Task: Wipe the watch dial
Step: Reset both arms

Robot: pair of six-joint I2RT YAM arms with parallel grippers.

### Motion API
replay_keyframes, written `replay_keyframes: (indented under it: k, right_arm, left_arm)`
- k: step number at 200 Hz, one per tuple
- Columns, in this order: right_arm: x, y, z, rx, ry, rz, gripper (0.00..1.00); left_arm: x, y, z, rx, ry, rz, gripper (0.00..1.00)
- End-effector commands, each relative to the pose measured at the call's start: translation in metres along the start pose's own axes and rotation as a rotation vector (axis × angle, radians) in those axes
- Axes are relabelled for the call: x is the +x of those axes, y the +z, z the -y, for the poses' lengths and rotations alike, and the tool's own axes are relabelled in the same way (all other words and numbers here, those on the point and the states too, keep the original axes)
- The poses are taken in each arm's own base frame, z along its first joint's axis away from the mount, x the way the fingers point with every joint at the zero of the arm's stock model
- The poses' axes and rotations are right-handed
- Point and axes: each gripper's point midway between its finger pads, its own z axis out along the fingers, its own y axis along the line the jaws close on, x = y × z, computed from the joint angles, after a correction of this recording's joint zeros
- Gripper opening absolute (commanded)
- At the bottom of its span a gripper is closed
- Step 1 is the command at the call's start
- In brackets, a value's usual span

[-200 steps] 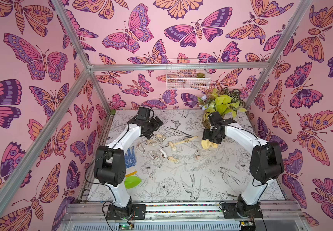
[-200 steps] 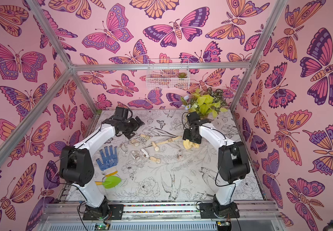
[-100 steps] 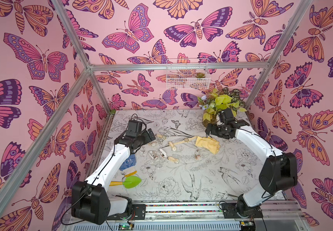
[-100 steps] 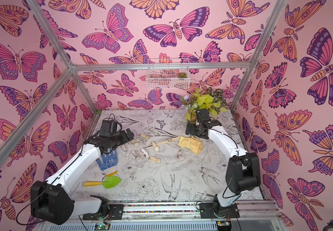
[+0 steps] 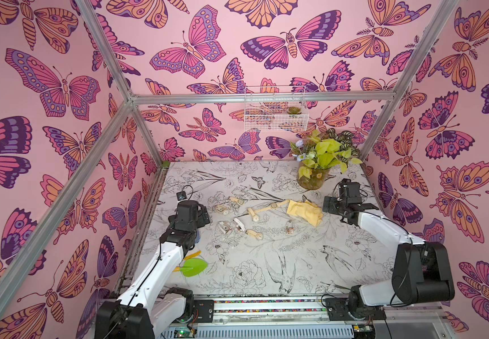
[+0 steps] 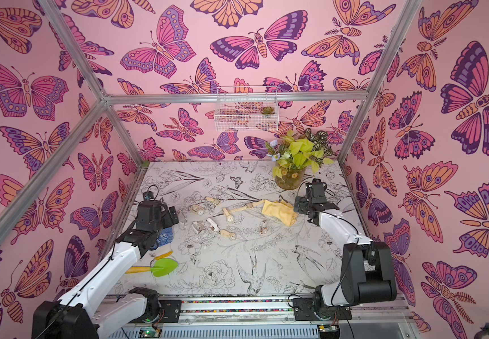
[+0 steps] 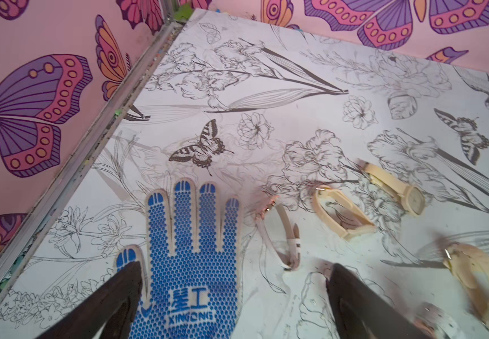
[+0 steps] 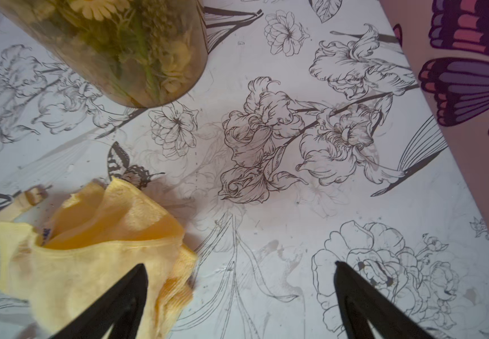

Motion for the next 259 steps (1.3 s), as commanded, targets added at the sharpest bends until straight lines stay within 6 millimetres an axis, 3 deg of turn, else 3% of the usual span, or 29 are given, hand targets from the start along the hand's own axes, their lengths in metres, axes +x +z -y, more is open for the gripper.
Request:
replay_keyframes:
  k: [1, 20, 39, 60, 66, 92, 106, 116, 149, 179, 189, 206, 259]
  right_arm:
    - [-0.024, 0.005, 0.007, 0.051, -0.057, 0.162, 0.99]
    - [-0.016, 0.013, 0.01, 0.063, -0.05, 0.221, 0.99]
    - [-0.01, 0.02, 0.01, 0.061, -0.057, 0.251, 0.99]
    - [-0.018, 0.014, 0.013, 0.071, -0.039, 0.334, 0.99]
    - [-0.019, 0.013, 0.014, 0.076, -0.033, 0.354, 0.99]
    - [-0.015, 0.006, 0.006, 0.096, -0.061, 0.458, 0.99]
    - [-0.011, 0.005, 0.01, 0.106, -0.048, 0.447, 0.99]
    - [-0.012, 0.005, 0.01, 0.104, -0.045, 0.447, 0.99]
    - [-0.013, 0.012, 0.013, 0.085, -0.023, 0.412, 0.99]
    - [0.002, 0.008, 0.019, 0.055, 0.02, 0.481, 0.99]
    - [-0.003, 0.005, 0.018, 0.049, 0.021, 0.555, 0.99]
    - [0.001, 0.011, 0.019, 0.054, 0.022, 0.466, 0.99]
    - [-0.001, 0.01, 0.019, 0.05, 0.026, 0.481, 0.99]
  left_arm:
    - [-0.012, 0.01, -0.006, 0.016, -0.008, 0.095, 1.0]
    - [-0.006, 0.021, -0.006, 0.029, 0.023, 0.116, 1.0]
    - [-0.014, 0.031, -0.006, 0.037, 0.035, 0.193, 1.0]
    - [-0.009, 0.051, -0.006, 0.035, 0.045, 0.223, 1.0]
    - [0.002, 0.063, -0.004, 0.04, 0.056, 0.193, 1.0]
    - [-0.005, 0.08, 0.004, 0.039, 0.121, 0.182, 1.0]
    - [-0.011, 0.08, 0.005, 0.074, 0.117, 0.248, 1.0]
    - [-0.005, 0.084, 0.004, 0.099, 0.105, 0.289, 1.0]
    - [0.0, 0.086, 0.007, 0.123, 0.109, 0.267, 1.0]
    - [0.004, 0.087, 0.011, 0.15, 0.127, 0.281, 1.0]
    - [0.007, 0.087, 0.013, 0.161, 0.136, 0.284, 1.0]
    - [0.007, 0.086, 0.013, 0.161, 0.134, 0.28, 1.0]
    - [0.006, 0.086, 0.013, 0.162, 0.134, 0.285, 1.0]
